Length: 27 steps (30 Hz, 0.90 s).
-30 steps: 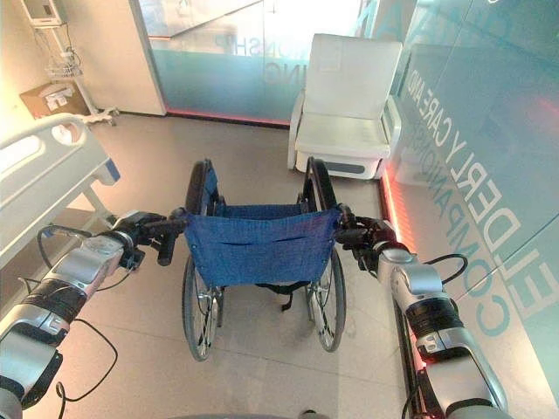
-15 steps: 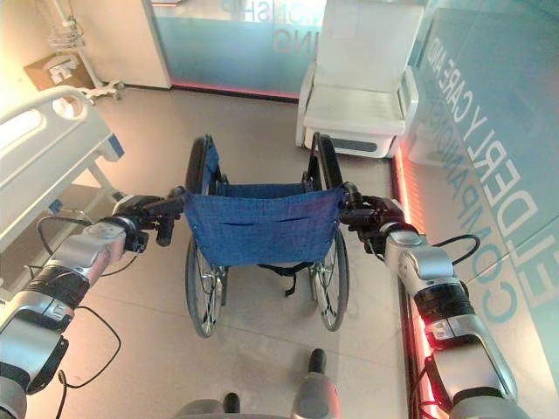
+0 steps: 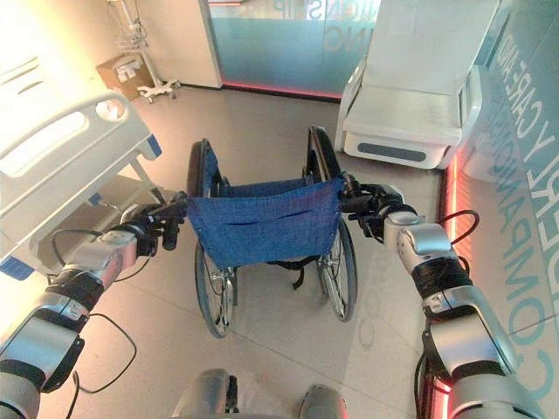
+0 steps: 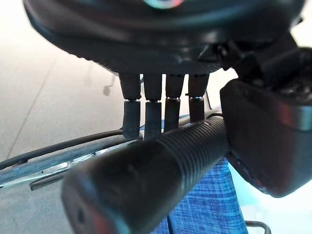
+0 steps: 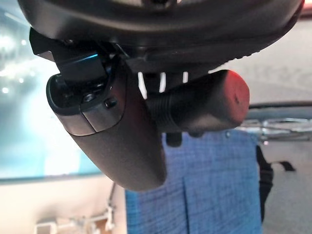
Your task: Push the wheelchair next to the bed
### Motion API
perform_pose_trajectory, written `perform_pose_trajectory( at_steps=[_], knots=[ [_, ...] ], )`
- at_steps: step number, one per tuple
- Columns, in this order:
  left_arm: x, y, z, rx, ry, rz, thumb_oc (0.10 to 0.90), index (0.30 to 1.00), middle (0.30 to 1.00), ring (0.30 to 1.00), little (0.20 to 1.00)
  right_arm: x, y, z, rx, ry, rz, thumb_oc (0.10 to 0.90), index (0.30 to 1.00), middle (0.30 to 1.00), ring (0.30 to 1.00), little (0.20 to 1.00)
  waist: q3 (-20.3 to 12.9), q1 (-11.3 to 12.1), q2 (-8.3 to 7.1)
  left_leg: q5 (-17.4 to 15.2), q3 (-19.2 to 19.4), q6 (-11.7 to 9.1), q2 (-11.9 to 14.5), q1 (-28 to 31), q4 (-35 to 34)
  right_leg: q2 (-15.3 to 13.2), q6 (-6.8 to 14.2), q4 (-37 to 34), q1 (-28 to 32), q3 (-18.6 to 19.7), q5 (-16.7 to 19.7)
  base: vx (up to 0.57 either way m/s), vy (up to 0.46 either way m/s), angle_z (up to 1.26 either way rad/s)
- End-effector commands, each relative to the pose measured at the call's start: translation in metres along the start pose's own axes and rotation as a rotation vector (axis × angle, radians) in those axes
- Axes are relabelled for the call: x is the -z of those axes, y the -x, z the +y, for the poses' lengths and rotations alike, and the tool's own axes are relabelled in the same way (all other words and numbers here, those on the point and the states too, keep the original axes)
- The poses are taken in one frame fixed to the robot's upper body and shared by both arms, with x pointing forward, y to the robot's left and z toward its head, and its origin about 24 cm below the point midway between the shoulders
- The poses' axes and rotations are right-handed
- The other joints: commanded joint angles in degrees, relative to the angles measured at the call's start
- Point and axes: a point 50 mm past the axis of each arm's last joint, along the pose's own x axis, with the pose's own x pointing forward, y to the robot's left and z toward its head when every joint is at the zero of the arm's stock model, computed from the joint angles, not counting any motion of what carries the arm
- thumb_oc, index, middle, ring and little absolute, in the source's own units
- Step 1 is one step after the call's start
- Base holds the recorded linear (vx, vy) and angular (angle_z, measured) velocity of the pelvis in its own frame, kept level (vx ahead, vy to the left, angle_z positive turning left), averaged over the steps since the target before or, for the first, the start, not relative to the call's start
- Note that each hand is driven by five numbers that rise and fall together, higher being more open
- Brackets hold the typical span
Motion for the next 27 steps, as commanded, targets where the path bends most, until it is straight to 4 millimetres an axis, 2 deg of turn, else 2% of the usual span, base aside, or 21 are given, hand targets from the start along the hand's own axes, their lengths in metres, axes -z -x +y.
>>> perform_pose_trajectory(
  at_steps=[1,3,4,6,8,9,10,11,13,14,16,17,19,21,22,23,24,25,26,27],
  knots=[
    [-0.052,0.007,0.012,-0.002,0.208,-0.272,0.4,0.3,0.3,0.3,0.3,-0.033,0.009,0.045,-0.267,-0.035,-0.166,0.4,0.3,0.3,0.3,0.3,-1.14,1.3,0.69,4.26,1.73,2.81,-2.22,3.09,-16.81,5.91,1.18,-9.42,6.53,4.27,5.55,0.57,0.124,0.11],
    [-0.046,0.008,0.01,0.003,0.208,-0.273,0.4,0.3,0.3,0.3,0.3,-0.025,0.01,0.048,-0.259,-0.043,-0.156,0.4,0.3,0.3,0.3,0.3,-0.93,3.05,1.31,10.73,-0.34,1.82,-1.0,0.92,-28.52,7.95,1.09,-11.02,9.38,6.18,5.4,0.66,0.141,0.2],
    [-0.044,0.009,0.011,0.005,0.207,-0.273,0.4,0.3,0.3,0.3,0.3,-0.022,0.01,0.047,-0.257,-0.049,-0.151,0.4,0.3,0.3,0.3,0.3,-0.7,3.76,1.22,13.0,-0.67,1.73,-0.32,-0.27,-30.95,8.41,0.76,-11.32,10.73,6.9,5.13,0.65,0.142,-0.02],
    [-0.038,0.012,0.017,0.005,0.21,-0.267,0.4,0.3,0.3,0.3,0.3,-0.015,0.012,0.041,-0.259,-0.051,-0.138,0.4,0.3,0.3,0.3,0.3,-0.4,4.79,0.83,14.64,-0.35,1.45,0.6,-2.99,-32.8,9.02,0.08,-10.55,12.36,7.74,3.96,0.6,0.163,-0.41],
    [-0.031,0.015,0.029,-0.006,0.214,-0.252,0.4,0.3,0.3,0.3,0.3,-0.005,0.012,0.032,-0.27,-0.045,-0.12,0.4,0.3,0.3,0.3,0.3,-0.44,6.04,1.02,15.73,-0.23,1.42,1.27,-5.22,-33.74,9.5,-0.76,-7.91,13.57,8.12,1.2,0.75,0.288,-0.51],
    [-0.022,0.017,0.038,-0.025,0.22,-0.228,0.4,0.3,0.3,0.3,0.3,0.004,0.011,0.029,-0.288,-0.043,-0.099,0.4,0.3,0.3,0.3,0.3,-1.17,6.42,1.68,13.95,1.02,2.42,1.09,-4.09,-31.29,9.65,-0.9,-3.98,13.54,7.58,-2.04,0.67,0.286,-0.46],
    [-0.019,0.018,0.04,-0.03,0.222,-0.221,0.4,0.3,0.3,0.3,0.3,0.007,0.01,0.03,-0.294,-0.045,-0.093,0.4,0.3,0.3,0.3,0.3,-1.38,6.48,1.82,13.87,1.37,2.56,1.17,-3.88,-30.12,9.67,-0.91,-2.9,13.59,7.5,-2.94,0.68,0.279,-0.63],
    [-0.014,0.018,0.044,-0.041,0.222,-0.204,0.4,0.3,0.3,0.3,0.3,0.014,0.009,0.032,-0.309,-0.051,-0.08,0.4,0.3,0.3,0.3,0.3,-2.05,6.84,1.84,12.5,1.66,3.47,1.17,-3.37,-27.83,9.32,-0.77,-0.6,14.02,7.11,-5.07,0.43,0.167,-0.51],
    [-0.011,0.018,0.046,-0.044,0.217,-0.191,0.4,0.3,0.3,0.3,0.3,0.02,0.009,0.035,-0.317,-0.062,-0.068,0.4,0.3,0.3,0.3,0.3,-2.75,7.19,1.39,10.54,1.61,4.57,0.52,-2.85,-26.18,8.84,-0.02,0.93,14.46,7.27,-6.49,0.47,0.206,-0.61],
    [-0.006,0.017,0.046,-0.038,0.192,-0.171,0.4,0.3,0.3,0.3,0.3,0.031,0.01,0.041,-0.318,-0.08,-0.048,0.4,0.3,0.3,0.3,0.3,-3.87,7.8,-0.41,6.99,2.13,7.15,-1.94,-0.93,-25.08,6.49,2.73,7.04,14.93,6.18,-5.53,0.57,0.284,-0.64],
    [-0.001,0.015,0.046,-0.038,0.176,-0.153,0.4,0.3,0.3,0.3,0.3,0.04,0.011,0.042,-0.319,-0.088,-0.034,0.4,0.3,0.3,0.3,0.3,-4.9,8.06,-1.71,4.82,2.23,9.36,-4.47,1.4,-25.72,4.79,5.78,13.81,14.33,5.53,-1.03,0.59,0.324,-0.24],
    [0.002,0.013,0.045,-0.044,0.163,-0.14,0.4,0.3,0.3,0.3,0.3,0.044,0.012,0.041,-0.322,-0.091,-0.029,0.4,0.3,0.3,0.3,0.3,-5.6,7.76,-1.83,3.43,2.18,10.76,-5.49,2.86,-26.25,4.76,7.55,19.77,12.71,5.82,2.79,0.48,0.29,0.05],
    [0.003,0.011,0.043,-0.057,0.162,-0.128,0.4,0.3,0.3,0.3,0.3,0.047,0.013,0.041,-0.33,-0.093,-0.024,0.4,0.3,0.3,0.3,0.3,-5.96,6.82,-1.96,1.66,3.4,12.05,-6.61,5.21,-26.98,3.86,8.24,25.77,8.67,5.8,7.08,0.49,0.262,0.15],
    [-0.001,0.009,0.041,-0.061,0.159,-0.128,0.4,0.3,0.3,0.3,0.3,0.046,0.013,0.041,-0.332,-0.091,-0.03,0.4,0.3,0.3,0.3,0.3,-5.88,6.25,-2.56,0.84,5.23,12.48,-7.33,6.48,-27.46,2.18,8.08,24.52,7.33,4.54,6.56,0.38,0.112,0.17],
    [-0.008,0.008,0.038,-0.062,0.149,-0.14,0.4,0.3,0.3,0.3,0.3,0.041,0.012,0.042,-0.326,-0.093,-0.048,0.4,0.3,0.3,0.3,0.3,-5.65,5.89,-2.92,-0.02,7.03,12.37,-7.13,6.65,-26.93,2.02,7.77,19.51,6.82,3.22,5.04,0.27,0.004,-0.03],
    [-0.01,0.007,0.037,-0.062,0.146,-0.144,0.4,0.3,0.3,0.3,0.3,0.038,0.012,0.042,-0.323,-0.094,-0.054,0.4,0.3,0.3,0.3,0.3,-5.53,5.79,-2.97,-0.24,7.33,12.26,-6.99,6.6,-26.62,2.16,7.64,17.73,6.79,2.84,4.71,0.35,-0.022,-0.16],
    [-0.018,0.007,0.036,-0.065,0.142,-0.158,0.4,0.3,0.3,0.3,0.3,0.03,0.012,0.043,-0.323,-0.098,-0.073,0.4,0.3,0.3,0.3,0.3,-5.06,5.61,-3.14,-0.66,7.76,11.8,-6.76,6.37,-25.86,2.48,7.15,12.49,6.44,2.19,3.62,0.29,-0.07,-0.3],
    [-0.026,0.006,0.032,-0.067,0.15,-0.183,0.4,0.3,0.3,0.3,0.3,0.017,0.012,0.046,-0.319,-0.099,-0.101,0.4,0.3,0.3,0.3,0.3,-4.07,5.15,-3.35,-1.23,7.87,10.3,-6.51,6.03,-23.67,3.45,5.56,2.07,5.99,2.0,2.23,0.29,-0.092,-0.34],
    [-0.03,0.006,0.028,-0.069,0.158,-0.2,0.4,0.3,0.3,0.3,0.3,0.01,0.012,0.046,-0.315,-0.093,-0.12,0.4,0.3,0.3,0.3,0.3,-3.3,4.8,-3.6,-1.8,7.74,9.62,-6.59,5.61,-22.02,3.62,5.08,-3.61,5.34,2.57,3.25,0.22,-0.104,-0.29],
    [-0.038,0.007,0.023,-0.071,0.17,-0.234,0.4,0.3,0.3,0.3,0.3,-0.002,0.012,0.045,-0.308,-0.084,-0.157,0.4,0.3,0.3,0.3,0.3,-1.76,4.05,-3.86,-3.05,7.12,9.06,-6.92,4.92,-19.75,3.53,5.19,-10.24,3.7,3.99,7.16,0.12,-0.082,-0.1]
  ],
)
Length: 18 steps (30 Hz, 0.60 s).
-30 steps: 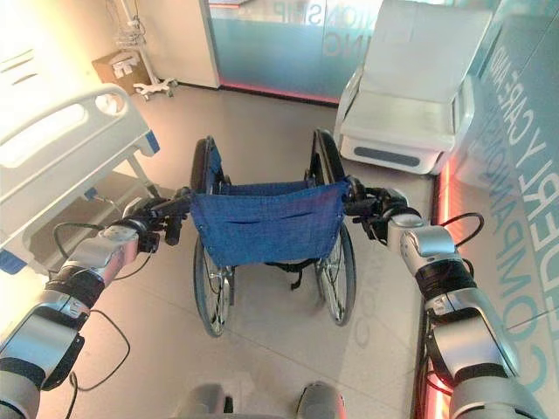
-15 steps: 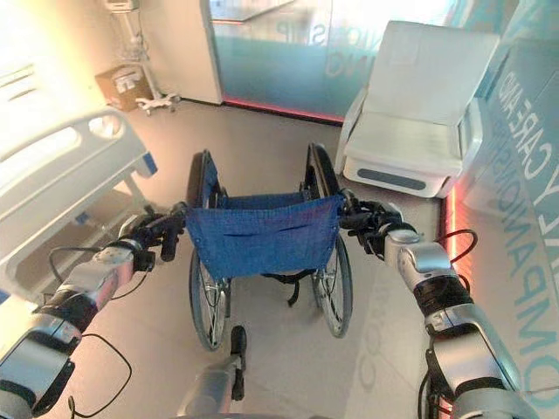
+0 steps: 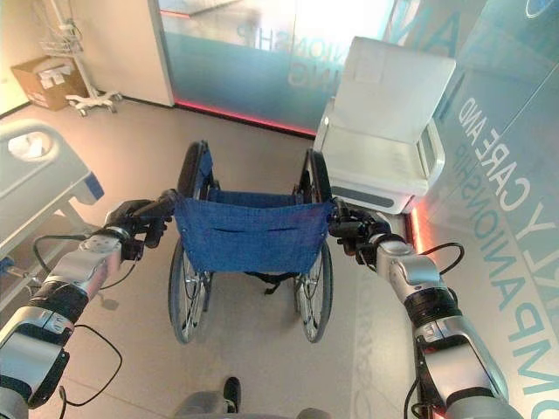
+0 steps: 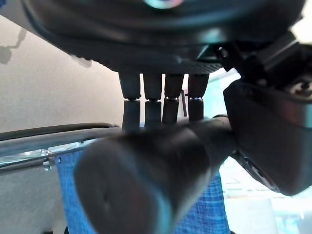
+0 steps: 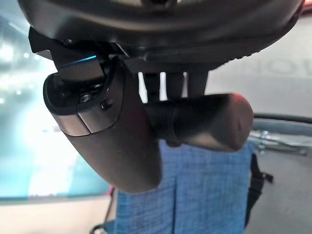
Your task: Push the wheelchair next to the bed
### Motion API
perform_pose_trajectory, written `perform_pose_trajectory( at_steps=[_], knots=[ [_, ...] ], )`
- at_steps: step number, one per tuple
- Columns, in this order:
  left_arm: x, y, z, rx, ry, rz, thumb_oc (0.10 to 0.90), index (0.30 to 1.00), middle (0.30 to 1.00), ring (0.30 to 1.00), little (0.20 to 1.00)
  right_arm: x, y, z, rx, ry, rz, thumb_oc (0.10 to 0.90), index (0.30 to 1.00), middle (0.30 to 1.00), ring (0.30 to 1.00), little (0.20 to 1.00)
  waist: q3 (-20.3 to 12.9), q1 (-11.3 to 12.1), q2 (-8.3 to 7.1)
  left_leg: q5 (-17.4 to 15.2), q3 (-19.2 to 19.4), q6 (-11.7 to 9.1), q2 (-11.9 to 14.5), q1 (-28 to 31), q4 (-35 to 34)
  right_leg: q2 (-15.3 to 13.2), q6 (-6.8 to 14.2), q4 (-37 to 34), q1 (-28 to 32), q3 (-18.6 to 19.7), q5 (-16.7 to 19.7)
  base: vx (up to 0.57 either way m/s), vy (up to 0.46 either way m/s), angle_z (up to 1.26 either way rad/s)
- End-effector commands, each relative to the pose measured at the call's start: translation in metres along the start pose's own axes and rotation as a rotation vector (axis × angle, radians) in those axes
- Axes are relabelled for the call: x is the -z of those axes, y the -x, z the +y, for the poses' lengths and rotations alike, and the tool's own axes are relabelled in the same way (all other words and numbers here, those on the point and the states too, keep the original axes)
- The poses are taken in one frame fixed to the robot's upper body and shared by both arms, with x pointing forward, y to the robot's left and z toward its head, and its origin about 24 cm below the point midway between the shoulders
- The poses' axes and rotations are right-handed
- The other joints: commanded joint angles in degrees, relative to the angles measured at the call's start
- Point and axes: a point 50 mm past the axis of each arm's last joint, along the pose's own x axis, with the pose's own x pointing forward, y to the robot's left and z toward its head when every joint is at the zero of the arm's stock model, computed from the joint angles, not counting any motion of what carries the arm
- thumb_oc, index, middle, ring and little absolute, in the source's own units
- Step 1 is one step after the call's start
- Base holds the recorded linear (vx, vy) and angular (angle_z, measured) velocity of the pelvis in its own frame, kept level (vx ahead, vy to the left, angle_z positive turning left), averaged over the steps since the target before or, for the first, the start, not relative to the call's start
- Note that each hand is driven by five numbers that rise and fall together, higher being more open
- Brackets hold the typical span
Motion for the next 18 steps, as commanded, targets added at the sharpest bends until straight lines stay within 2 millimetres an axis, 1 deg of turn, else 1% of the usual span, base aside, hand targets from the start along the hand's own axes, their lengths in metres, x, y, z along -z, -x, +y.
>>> perform_pose_trajectory(
  at_steps=[1,2,3,4,5,6,7,8,9,10,11,12,13,14,15,16,17,18],
  knots=[
    [-0.031,-0.003,0.001,-0.011,0.201,-0.13,0.4,0.3,0.3,0.3,0.3,-0.041,0.004,0.034,-0.219,-0.048,-0.17,0.4,0.3,0.3,0.3,0.3,1.42,1.35,-2.88,-8.49,9.78,-5.54,-2.64,-5.73,12.07,-2.88,3.35,-14.67,-1.86,0.64,15.54,0.07,-0.07,-0.01],
    [-0.035,-0.002,0.001,-0.013,0.204,-0.142,0.4,0.3,0.3,0.3,0.3,-0.045,0.004,0.035,-0.217,-0.047,-0.182,0.4,0.3,0.3,0.3,0.3,1.79,1.01,-2.91,-8.94,9.42,-5.49,-2.94,-5.61,12.19,-3.08,3.84,-15.73,-3.2,1.07,17.16,0.24,-0.148,0.35],
    [-0.053,-0.001,0.004,-0.027,0.213,-0.199,0.4,0.3,0.3,0.3,0.3,-0.063,0.006,0.039,-0.212,-0.052,-0.239,0.4,0.3,0.3,0.3,0.3,4.14,-0.78,-2.58,-12.2,7.04,-4.72,-4.03,-2.67,11.19,-5.13,6.2,-20.36,-12.28,0.82,23.58,0.5,-0.19,0.69],
    [-0.058,-0.001,0.008,-0.03,0.219,-0.207,0.4,0.3,0.3,0.3,0.3,-0.067,0.007,0.041,-0.211,-0.057,-0.249,0.4,0.3,0.3,0.3,0.3,4.89,-1.44,-2.39,-14.27,5.92,-4.19,-4.25,-0.36,11.01,-6.29,6.68,-22.11,-15.98,-0.24,24.93,0.58,-0.186,0.87],
    [-0.057,-0.001,0.008,-0.026,0.219,-0.204,0.4,0.3,0.3,0.3,0.3,-0.066,0.007,0.041,-0.209,-0.059,-0.245,0.4,0.3,0.3,0.3,0.3,4.99,-1.63,-2.16,-15.2,5.39,-3.94,-4.14,0.43,11.3,-6.49,6.72,-22.11,-16.54,-0.64,24.92,0.77,-0.144,0.58],
    [-0.05,-0.001,0.008,-0.017,0.211,-0.188,0.4,0.3,0.3,0.3,0.3,-0.064,0.007,0.04,-0.202,-0.062,-0.226,0.4,0.3,0.3,0.3,0.3,4.88,-1.98,-1.92,-17.35,4.08,-3.08,-4.27,2.83,12.0,-7.42,6.37,-20.22,-17.92,-1.33,24.82,0.77,-0.126,0.32],
    [-0.045,-0.002,0.007,-0.01,0.203,-0.174,0.4,0.3,0.3,0.3,0.3,-0.061,0.006,0.04,-0.194,-0.062,-0.209,0.4,0.3,0.3,0.3,0.3,4.66,-2.2,-2.11,-19.22,3.43,-2.73,-4.46,3.74,13.87,-8.0,5.87,-17.48,-17.96,-1.06,24.58,0.93,-0.184,0.27],
    [-0.04,-0.002,0.006,-0.004,0.197,-0.158,0.4,0.3,0.3,0.3,0.3,-0.058,0.006,0.038,-0.194,-0.065,-0.193,0.4,0.3,0.3,0.3,0.3,4.08,-2.47,-2.46,-20.98,3.53,-2.75,-4.5,3.74,16.74,-8.16,5.85,-16.42,-16.93,-1.0,23.39,0.63,-0.146,0.36],
    [-0.038,-0.003,0.006,-0.003,0.202,-0.15,0.4,0.3,0.3,0.3,0.3,-0.057,0.005,0.037,-0.196,-0.069,-0.184,0.4,0.3,0.3,0.3,0.3,3.74,-2.61,-2.56,-21.64,3.54,-2.85,-4.45,3.65,18.03,-8.04,5.86,-16.12,-16.34,-0.97,22.93,0.8,-0.158,0.64],
    [-0.025,-0.003,0.002,0.005,0.204,-0.113,0.4,0.3,0.3,0.3,0.3,-0.05,0.003,0.031,-0.197,-0.072,-0.153,0.4,0.3,0.3,0.3,0.3,1.95,-2.99,-2.15,-22.03,3.35,-4.21,-3.69,4.29,22.4,-6.72,5.34,-13.45,-14.21,-0.83,21.23,0.65,-0.104,0.8],
    [-0.021,-0.004,0.002,0.006,0.206,-0.102,0.4,0.3,0.3,0.3,0.3,-0.048,0.002,0.029,-0.201,-0.068,-0.145,0.4,0.3,0.3,0.3,0.3,1.09,-3.22,-2.19,-20.38,3.01,-5.18,-3.57,4.18,24.44,-6.55,4.83,-12.79,-13.79,-0.87,20.88,0.69,-0.102,0.79],
    [-0.016,-0.004,0.0,0.002,0.211,-0.089,0.4,0.3,0.3,0.3,0.3,-0.047,0.002,0.028,-0.206,-0.062,-0.137,0.4,0.3,0.3,0.3,0.3,0.38,-3.34,-1.74,-18.81,2.73,-6.28,-2.94,4.3,27.51,-5.9,4.24,-11.9,-13.18,-1.01,20.15,0.59,-0.118,0.7],
    [-0.005,-0.003,-0.002,-0.005,0.213,-0.067,0.4,0.3,0.3,0.3,0.3,-0.044,0.001,0.028,-0.208,-0.042,-0.126,0.4,0.3,0.3,0.3,0.3,-1.14,-3.57,-1.13,-11.87,2.82,-9.02,-1.71,3.19,36.11,-5.1,2.29,-11.21,-11.29,-2.33,18.54,0.52,-0.121,0.6],
    [-0.004,-0.003,-0.003,-0.004,0.214,-0.064,0.4,0.3,0.3,0.3,0.3,-0.044,0.001,0.027,-0.207,-0.036,-0.125,0.4,0.3,0.3,0.3,0.3,-1.4,-3.6,-1.08,-10.13,2.76,-9.72,-1.59,2.55,39.24,-4.91,1.67,-11.22,-10.64,-2.67,18.01,0.58,-0.136,0.95],
    [0.001,-0.002,-0.004,-0.005,0.225,-0.057,0.4,0.3,0.3,0.3,0.3,-0.042,0.001,0.026,-0.205,-0.016,-0.124,0.4,0.3,0.3,0.3,0.3,-2.11,-3.39,-0.93,-5.72,2.34,-11.69,-1.72,-0.37,47.18,-4.38,-0.2,-11.28,-8.2,-3.79,16.04,0.32,-0.076,0.8],
    [0.003,-0.001,-0.005,-0.005,0.231,-0.056,0.4,0.3,0.3,0.3,0.3,-0.042,0.001,0.025,-0.201,-0.009,-0.126,0.4,0.3,0.3,0.3,0.3,-2.2,-3.24,-0.99,-4.2,2.4,-12.41,-1.7,-2.09,50.0,-4.17,-0.94,-11.4,-7.05,-4.21,15.25,0.42,-0.094,0.52],
    [0.003,0.0,-0.006,-0.006,0.242,-0.057,0.4,0.3,0.3,0.3,0.3,-0.042,0.002,0.022,-0.192,-0.005,-0.132,0.4,0.3,0.3,0.3,0.3,-2.14,-3.06,-1.23,-2.49,2.88,-13.08,-0.7,-5.68,53.1,-3.75,-2.18,-11.84,-5.08,-4.61,14.03,0.28,-0.066,0.01],
    [0.002,0.0,-0.006,-0.007,0.246,-0.058,0.4,0.3,0.3,0.3,0.3,-0.043,0.003,0.021,-0.19,-0.007,-0.136,0.4,0.3,0.3,0.3,0.3,-2.16,-3.1,-1.54,-1.95,3.14,-13.06,-0.42,-7.0,53.45,-3.83,-2.55,-12.18,-4.6,-4.63,13.8,0.32,-0.06,-0.1]
  ],
)
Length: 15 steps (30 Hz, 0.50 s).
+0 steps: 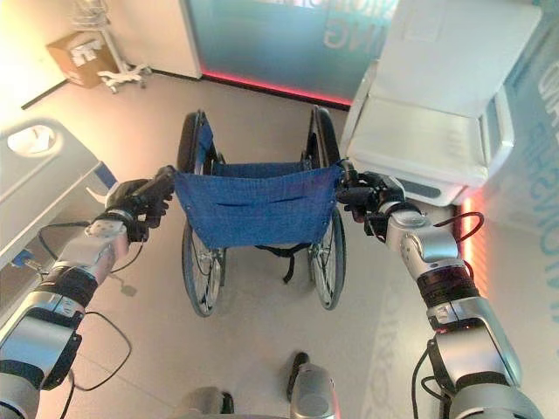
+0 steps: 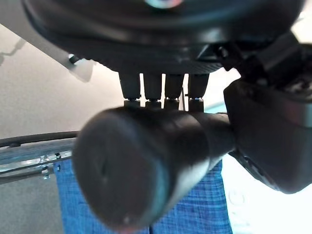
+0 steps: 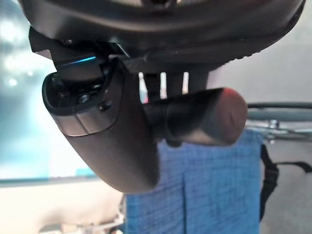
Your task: Push the wheelchair next to the bed
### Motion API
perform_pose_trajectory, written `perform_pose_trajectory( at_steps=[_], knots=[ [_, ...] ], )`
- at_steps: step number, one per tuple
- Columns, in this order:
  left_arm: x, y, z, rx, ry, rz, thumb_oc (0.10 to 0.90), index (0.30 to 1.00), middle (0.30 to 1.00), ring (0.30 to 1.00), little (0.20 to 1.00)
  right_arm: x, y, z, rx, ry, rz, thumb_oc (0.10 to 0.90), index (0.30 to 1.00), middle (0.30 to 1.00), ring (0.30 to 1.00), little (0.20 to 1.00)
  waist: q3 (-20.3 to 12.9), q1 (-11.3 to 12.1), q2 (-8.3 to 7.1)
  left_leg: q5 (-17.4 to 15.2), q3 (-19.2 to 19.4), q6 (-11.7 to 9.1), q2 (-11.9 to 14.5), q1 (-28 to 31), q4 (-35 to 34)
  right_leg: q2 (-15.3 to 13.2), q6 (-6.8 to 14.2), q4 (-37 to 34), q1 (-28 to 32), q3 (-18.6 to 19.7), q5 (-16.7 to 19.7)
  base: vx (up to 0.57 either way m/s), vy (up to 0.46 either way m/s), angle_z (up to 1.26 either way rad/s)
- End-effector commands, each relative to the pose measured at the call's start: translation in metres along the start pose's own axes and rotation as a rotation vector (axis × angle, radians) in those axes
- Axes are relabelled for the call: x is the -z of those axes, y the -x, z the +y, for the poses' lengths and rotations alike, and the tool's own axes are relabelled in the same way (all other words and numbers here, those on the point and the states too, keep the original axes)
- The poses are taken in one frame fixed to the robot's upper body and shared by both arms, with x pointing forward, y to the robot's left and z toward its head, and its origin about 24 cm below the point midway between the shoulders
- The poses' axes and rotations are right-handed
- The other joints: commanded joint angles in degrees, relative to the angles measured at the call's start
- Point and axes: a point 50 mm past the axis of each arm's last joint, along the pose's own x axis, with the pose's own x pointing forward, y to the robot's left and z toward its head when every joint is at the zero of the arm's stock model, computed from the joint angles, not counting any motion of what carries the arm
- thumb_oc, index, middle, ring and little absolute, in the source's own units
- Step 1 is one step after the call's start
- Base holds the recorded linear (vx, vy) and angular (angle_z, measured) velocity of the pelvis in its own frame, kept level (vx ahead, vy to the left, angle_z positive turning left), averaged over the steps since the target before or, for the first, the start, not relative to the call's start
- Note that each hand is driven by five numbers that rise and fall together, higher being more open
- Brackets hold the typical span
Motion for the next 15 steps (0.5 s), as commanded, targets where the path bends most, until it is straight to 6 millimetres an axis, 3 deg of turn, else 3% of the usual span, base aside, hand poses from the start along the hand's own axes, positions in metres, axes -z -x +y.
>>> perform_pose_trajectory(
  at_steps=[1,3,4,5,6,8,10,12,15],
  knots=[
    [0.007,0.006,0.011,0.0,0.145,-0.038,0.4,0.3,0.3,0.3,0.3,0.001,-0.001,0.037,-0.239,-0.023,-0.038,0.4,0.3,0.3,0.3,0.3,-5.33,4.97,-1.55,4.09,7.57,3.82,-0.24,2.22,3.01,2.05,0.49,-10.46,6.89,0.37,3.95,0.41,-0.031,0.05],
    [0.004,0.006,0.02,0.001,0.151,-0.052,0.4,0.3,0.3,0.3,0.3,-0.006,-0.001,0.038,-0.231,-0.026,-0.061,0.4,0.3,0.3,0.3,0.3,-3.85,6.24,-1.61,3.26,9.58,5.12,1.53,2.43,-10.73,3.51,0.85,-11.6,10.52,1.31,3.0,0.57,0.014,0.17],
    [0.004,0.006,0.021,0.0,0.153,-0.054,0.4,0.3,0.3,0.3,0.3,-0.007,-0.001,0.039,-0.231,-0.027,-0.063,0.4,0.3,0.3,0.3,0.3,-3.87,6.29,-1.58,3.68,9.97,5.28,1.58,2.67,-13.87,3.79,0.85,-11.78,10.71,1.57,2.97,0.53,0.089,0.11],
    [0.003,0.006,0.023,0.001,0.159,-0.056,0.4,0.3,0.3,0.3,0.3,-0.008,-0.002,0.043,-0.23,-0.026,-0.065,0.4,0.3,0.3,0.3,0.3,-3.32,6.91,-0.85,4.33,10.88,5.4,1.65,3.76,-24.16,5.21,0.97,-12.28,12.35,2.91,2.41,0.56,0.135,0.09],
    [0.006,0.007,0.02,0.001,0.172,-0.056,0.4,0.3,0.3,0.3,0.3,-0.006,-0.003,0.047,-0.231,-0.022,-0.064,0.4,0.3,0.3,0.3,0.3,-3.4,7.87,-0.32,6.04,10.88,5.22,0.93,3.2,-33.71,6.57,1.28,-13.53,13.58,4.14,2.66,0.69,0.169,0.05],
    [0.011,0.009,0.015,0.005,0.172,-0.055,0.4,0.3,0.3,0.3,0.3,-0.002,-0.002,0.053,-0.231,-0.016,-0.061,0.4,0.3,0.3,0.3,0.3,-3.63,9.52,0.75,10.81,10.28,4.01,2.28,0.8,-45.47,8.3,1.62,-14.9,15.55,5.06,2.69,0.56,0.119,-0.06],
    [0.017,0.014,0.012,0.011,0.167,-0.054,0.4,0.3,0.3,0.3,0.3,0.002,-0.001,0.054,-0.227,-0.015,-0.06,0.4,0.3,0.3,0.3,0.3,-3.19,11.26,0.78,15.42,11.73,3.31,3.79,-1.76,-52.23,8.93,1.3,-14.61,17.97,5.68,1.92,0.52,0.084,-0.18],
    [0.019,0.018,0.019,0.018,0.16,-0.045,0.4,0.3,0.3,0.3,0.3,0.005,0.0,0.047,-0.224,-0.009,-0.05,0.4,0.3,0.3,0.3,0.3,-2.9,13.33,0.41,16.38,11.42,3.21,3.24,-5.71,-54.18,9.32,0.84,-12.5,19.77,6.59,-0.24,0.59,0.122,-0.35],
    [0.023,0.023,0.033,-0.001,0.162,-0.027,0.4,0.3,0.3,0.3,0.3,0.006,-0.002,0.042,-0.254,0.003,-0.032,0.4,0.3,0.3,0.3,0.3,-3.44,14.75,0.92,15.49,9.73,4.32,2.29,-5.03,-51.16,10.35,0.35,-9.83,20.18,6.85,-2.96,0.61,0.176,-0.47]
  ],
)
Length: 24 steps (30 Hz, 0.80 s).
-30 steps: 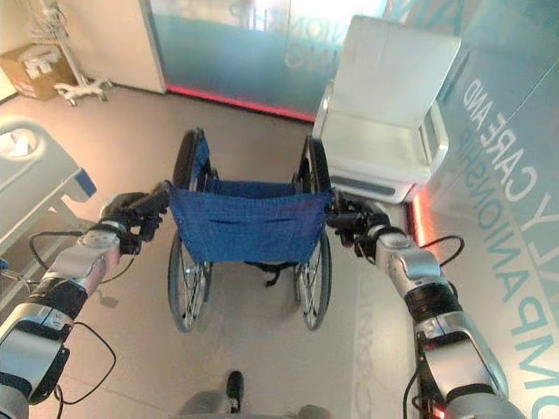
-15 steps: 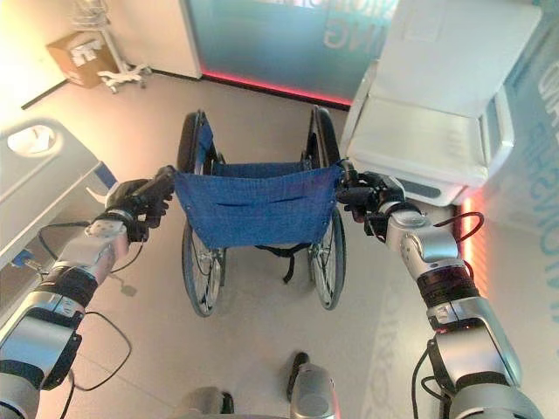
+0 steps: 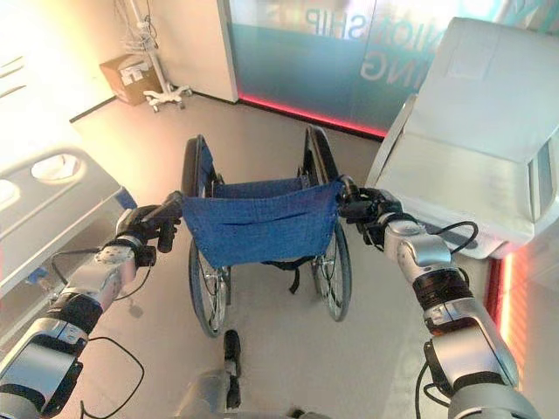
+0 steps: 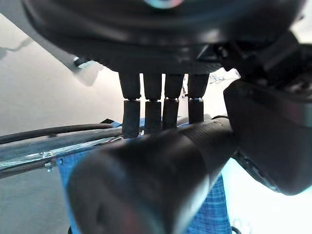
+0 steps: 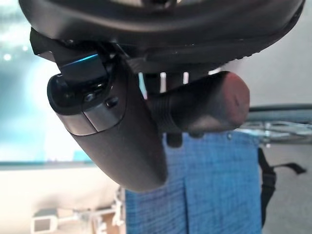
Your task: Push the wheelchair next to the bed
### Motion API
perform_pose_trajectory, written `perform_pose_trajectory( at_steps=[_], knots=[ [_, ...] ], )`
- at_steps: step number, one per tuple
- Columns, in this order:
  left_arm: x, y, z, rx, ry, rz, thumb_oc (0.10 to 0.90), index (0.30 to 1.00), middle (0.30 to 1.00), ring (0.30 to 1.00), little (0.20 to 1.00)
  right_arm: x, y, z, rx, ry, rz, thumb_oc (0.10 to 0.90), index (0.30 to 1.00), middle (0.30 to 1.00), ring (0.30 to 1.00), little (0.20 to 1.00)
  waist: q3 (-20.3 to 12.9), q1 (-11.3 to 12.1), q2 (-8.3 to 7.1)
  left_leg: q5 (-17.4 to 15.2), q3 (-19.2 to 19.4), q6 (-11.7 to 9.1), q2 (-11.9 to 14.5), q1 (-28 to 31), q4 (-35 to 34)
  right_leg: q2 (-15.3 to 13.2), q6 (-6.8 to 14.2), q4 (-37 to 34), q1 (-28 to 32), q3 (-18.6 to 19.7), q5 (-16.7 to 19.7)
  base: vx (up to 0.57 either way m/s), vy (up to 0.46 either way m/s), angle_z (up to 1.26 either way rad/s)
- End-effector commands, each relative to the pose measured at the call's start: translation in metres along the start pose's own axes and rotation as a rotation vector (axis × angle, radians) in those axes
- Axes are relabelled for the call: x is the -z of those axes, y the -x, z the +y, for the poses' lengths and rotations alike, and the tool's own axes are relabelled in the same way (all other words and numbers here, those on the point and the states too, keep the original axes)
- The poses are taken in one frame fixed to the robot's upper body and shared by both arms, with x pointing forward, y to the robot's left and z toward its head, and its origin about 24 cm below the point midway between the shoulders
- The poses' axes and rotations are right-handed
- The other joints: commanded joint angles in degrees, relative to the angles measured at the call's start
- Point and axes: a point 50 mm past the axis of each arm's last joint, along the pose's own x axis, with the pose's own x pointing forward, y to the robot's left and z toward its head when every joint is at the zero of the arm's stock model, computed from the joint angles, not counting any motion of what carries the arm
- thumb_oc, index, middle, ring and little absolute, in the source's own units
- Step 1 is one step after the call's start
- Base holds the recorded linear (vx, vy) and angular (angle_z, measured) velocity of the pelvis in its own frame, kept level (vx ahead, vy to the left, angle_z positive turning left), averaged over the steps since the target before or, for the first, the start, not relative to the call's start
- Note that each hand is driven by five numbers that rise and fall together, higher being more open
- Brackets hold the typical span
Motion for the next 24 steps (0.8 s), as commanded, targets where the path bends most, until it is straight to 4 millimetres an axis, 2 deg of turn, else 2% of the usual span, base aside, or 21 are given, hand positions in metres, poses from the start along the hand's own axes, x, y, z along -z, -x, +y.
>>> perform_pose_trajectory(
  at_steps=[1,3,4,6,7,8,9,10,11,13,14,16,18,19,22,23,24],
  knots=[
    [-0.006,0.01,0.039,-0.061,0.178,-0.081,0.4,0.3,0.3,0.3,0.3,-0.021,0.003,0.044,-0.296,-0.012,-0.118,0.4,0.3,0.3,0.3,0.3,-1.62,6.1,0.13,8.21,-1.55,2.97,-2.65,-0.91,1.91,2.02,0.21,11.12,-3.22,9.13,-1.38,0.54,0.2,-0.45],
    [-0.001,0.011,0.041,-0.077,0.182,-0.068,0.4,0.3,0.3,0.3,0.3,-0.015,0.002,0.049,-0.318,-0.01,-0.103,0.4,0.3,0.3,0.3,0.3,-2.37,6.62,-0.68,5.81,-1.69,4.38,-3.93,0.08,4.09,1.01,1.17,13.09,-2.1,9.11,-2.18,0.51,0.203,-0.7],
    [0.002,0.011,0.043,-0.085,0.174,-0.059,0.4,0.3,0.3,0.3,0.3,-0.011,0.002,0.054,-0.329,-0.012,-0.091,0.4,0.3,0.3,0.3,0.3,-3.53,7.43,-1.53,3.66,-1.53,6.04,-4.89,1.39,4.22,-0.06,2.31,14.73,-1.01,8.35,-1.8,0.48,0.239,-0.68],
    [0.006,0.01,0.042,-0.083,0.15,-0.05,0.4,0.3,0.3,0.3,0.3,-0.003,0.002,0.058,-0.34,-0.026,-0.086,0.4,0.3,0.3,0.3,0.3,-5.44,8.49,-3.01,0.13,-1.7,9.32,-7.4,4.83,2.89,-2.76,6.15,23.53,-1.35,6.06,1.86,0.52,0.293,-0.33],
    [0.006,0.01,0.042,-0.083,0.148,-0.049,0.4,0.3,0.3,0.3,0.3,-0.002,0.002,0.059,-0.342,-0.027,-0.087,0.4,0.3,0.3,0.3,0.3,-5.57,8.55,-3.18,-0.05,-1.76,9.52,-7.64,5.02,2.82,-3.03,6.49,24.24,-1.58,6.0,2.14,0.49,0.295,-0.04],
    [0.008,0.007,0.041,-0.082,0.136,-0.047,0.4,0.3,0.3,0.3,0.3,0.0,0.004,0.058,-0.349,-0.038,-0.096,0.4,0.3,0.3,0.3,0.3,-6.06,8.47,-3.56,-1.33,-2.89,11.12,-8.9,6.15,3.22,-5.06,9.01,33.66,-3.59,6.04,7.02,0.44,0.277,0.17],
    [0.007,0.005,0.04,-0.079,0.129,-0.046,0.4,0.3,0.3,0.3,0.3,-0.001,0.006,0.056,-0.355,-0.05,-0.11,0.4,0.3,0.3,0.3,0.3,-6.23,8.0,-3.14,-2.51,-4.01,12.04,-9.09,7.03,3.61,-5.41,9.36,40.54,-6.63,6.8,9.79,0.48,0.278,0.38],
    [0.006,0.004,0.039,-0.076,0.124,-0.047,0.4,0.3,0.3,0.3,0.3,-0.002,0.007,0.056,-0.357,-0.056,-0.119,0.4,0.3,0.3,0.3,0.3,-5.84,7.43,-3.5,-3.24,-4.39,12.4,-9.86,7.83,3.9,-4.85,10.09,43.22,-7.89,8.02,10.77,0.36,0.185,0.88],
    [0.005,0.002,0.037,-0.075,0.12,-0.046,0.4,0.3,0.3,0.3,0.3,-0.002,0.008,0.057,-0.36,-0.057,-0.129,0.4,0.3,0.3,0.3,0.3,-5.87,7.0,-3.08,-3.7,-4.75,12.7,-9.92,8.54,4.0,-4.28,10.31,45.34,-9.7,8.27,12.81,0.23,0.098,0.92],
    [0.005,0.001,0.035,-0.076,0.117,-0.044,0.4,0.3,0.3,0.3,0.3,-0.002,0.008,0.059,-0.366,-0.057,-0.14,0.4,0.3,0.3,0.3,0.3,-5.88,6.56,-2.94,-4.18,-4.77,12.97,-10.17,9.32,3.93,-4.97,10.04,46.26,-11.35,8.05,13.17,0.27,0.096,0.35],
    [0.003,-0.001,0.032,-0.081,0.116,-0.045,0.4,0.3,0.3,0.3,0.3,-0.008,0.009,0.063,-0.39,-0.053,-0.167,0.4,0.3,0.3,0.3,0.3,-5.53,5.43,-2.96,-5.52,-3.75,13.48,-10.8,10.95,4.14,-7.67,9.0,43.46,-13.19,6.83,10.75,0.45,0.058,-0.38],
    [-0.008,-0.004,0.032,-0.086,0.115,-0.06,0.4,0.3,0.3,0.3,0.3,-0.02,0.011,0.068,-0.408,-0.02,-0.213,0.4,0.3,0.3,0.3,0.3,-5.13,4.74,-2.29,-6.26,-3.07,12.54,-10.07,11.94,4.67,-8.1,7.84,33.96,-14.06,5.22,7.73,0.4,-0.027,-0.47],
    [-0.01,-0.005,0.031,-0.084,0.118,-0.072,0.4,0.3,0.3,0.3,0.3,-0.024,0.011,0.07,-0.41,-0.015,-0.228,0.4,0.3,0.3,0.3,0.3,-4.23,4.23,-2.46,-7.04,-3.51,11.44,-10.32,13.14,5.65,-8.47,7.61,25.73,-14.52,4.6,7.68,0.26,-0.114,0.02],
    [-0.01,-0.004,0.026,-0.079,0.124,-0.083,0.4,0.3,0.3,0.3,0.3,-0.027,0.011,0.07,-0.41,-0.011,-0.238,0.4,0.3,0.3,0.3,0.3,-3.6,3.49,-2.67,-7.82,-4.55,10.33,-10.57,14.47,6.42,-8.43,7.62,15.23,-15.98,5.62,9.69,0.34,-0.157,0.26],
    [-0.014,-0.002,0.017,-0.048,0.118,-0.107,0.4,0.3,0.3,0.3,0.3,-0.031,0.012,0.067,-0.388,-0.019,-0.251,0.4,0.3,0.3,0.3,0.3,-2.45,1.1,-3.23,-11.94,-7.61,10.37,-11.8,18.21,6.83,-10.69,9.41,5.91,-22.69,10.62,17.71,0.38,-0.151,0.34],
    [-0.016,-0.001,0.014,-0.029,0.107,-0.116,0.4,0.3,0.3,0.3,0.3,-0.033,0.013,0.064,-0.374,-0.034,-0.248,0.4,0.3,0.3,0.3,0.3,-1.81,0.28,-2.64,-13.95,-9.48,10.52,-11.27,20.23,7.01,-11.11,9.83,2.99,-24.75,11.55,18.44,0.5,-0.19,0.64],
    [-0.018,0.0,0.014,-0.015,0.097,-0.123,0.4,0.3,0.3,0.3,0.3,-0.034,0.013,0.062,-0.359,-0.039,-0.247,0.4,0.3,0.3,0.3,0.3,-1.56,-0.13,-2.74,-14.58,-10.64,10.66,-11.25,21.03,7.06,-11.78,10.04,0.4,-26.45,12.17,18.89,0.57,-0.236,0.75]
  ],
)
